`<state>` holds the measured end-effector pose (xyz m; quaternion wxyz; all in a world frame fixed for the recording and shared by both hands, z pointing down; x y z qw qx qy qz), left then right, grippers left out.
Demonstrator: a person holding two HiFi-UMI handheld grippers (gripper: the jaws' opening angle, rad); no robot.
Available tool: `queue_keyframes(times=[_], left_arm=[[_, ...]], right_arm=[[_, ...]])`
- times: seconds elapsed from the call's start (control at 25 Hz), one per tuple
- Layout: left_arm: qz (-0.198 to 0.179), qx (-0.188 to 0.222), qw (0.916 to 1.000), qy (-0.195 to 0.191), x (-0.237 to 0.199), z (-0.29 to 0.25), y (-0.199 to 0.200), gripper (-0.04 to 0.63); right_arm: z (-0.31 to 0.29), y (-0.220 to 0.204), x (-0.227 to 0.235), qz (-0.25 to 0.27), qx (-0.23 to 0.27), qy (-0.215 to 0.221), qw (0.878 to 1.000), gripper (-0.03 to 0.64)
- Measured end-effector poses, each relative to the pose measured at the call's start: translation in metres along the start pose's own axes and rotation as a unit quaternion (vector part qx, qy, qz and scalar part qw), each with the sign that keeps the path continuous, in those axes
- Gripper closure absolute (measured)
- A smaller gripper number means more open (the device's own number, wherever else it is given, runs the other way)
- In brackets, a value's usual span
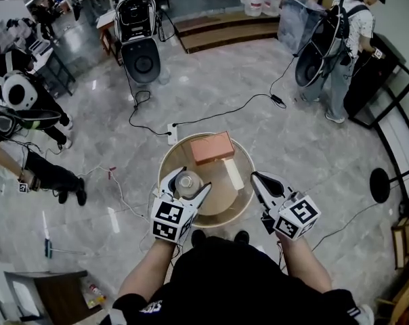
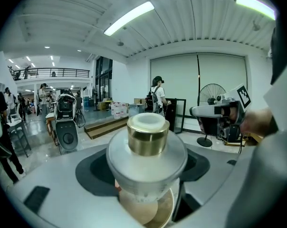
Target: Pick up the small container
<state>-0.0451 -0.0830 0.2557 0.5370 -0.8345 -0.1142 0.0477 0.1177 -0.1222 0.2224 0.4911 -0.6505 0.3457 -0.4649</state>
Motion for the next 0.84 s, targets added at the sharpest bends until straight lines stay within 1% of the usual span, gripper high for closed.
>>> queue_keyframes(times=[0.12, 0.24, 0.48, 0.68, 0.84], left_arm=[[-0.001, 0.005, 1.0, 0.003, -0.001, -0.005, 0.011, 0.25], [0.006, 0.013, 0.9999, 0.006, -0.008, -0.006, 0.016, 0.25], [0.009, 0.014, 0.9999, 0.0, -0.006, -0.006, 0.018, 0.25], [0.013, 0.012, 0.9998, 0.001, -0.006, -0.004, 0.012, 0.25], [0.012, 0.012, 0.9999, 0.002, -0.002, -0.004, 0.014, 0.25]], right_arm=[[-0.001, 0.008, 0.001, 0.003, -0.001, 0.001, 1.0, 0.605], [-0.008, 0.009, -0.002, 0.009, -0.008, 0.005, 1.0, 0.606], [-0.01, 0.005, -0.003, 0.004, -0.008, 0.004, 1.0, 0.606], [-0.014, -0.003, -0.01, 0.018, -0.019, 0.014, 1.0, 0.606], [-0.013, -0.002, -0.01, 0.022, -0.018, 0.017, 0.999, 0.606]])
Point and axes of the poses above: the fingertips, and each gripper's own axes: z backward along the fingers, x to its right, y out of its top, the point moved 2 cm from there along z, backward along the fingers, and after that the axes turned 5 degrees about y, right-handed, at the moved point
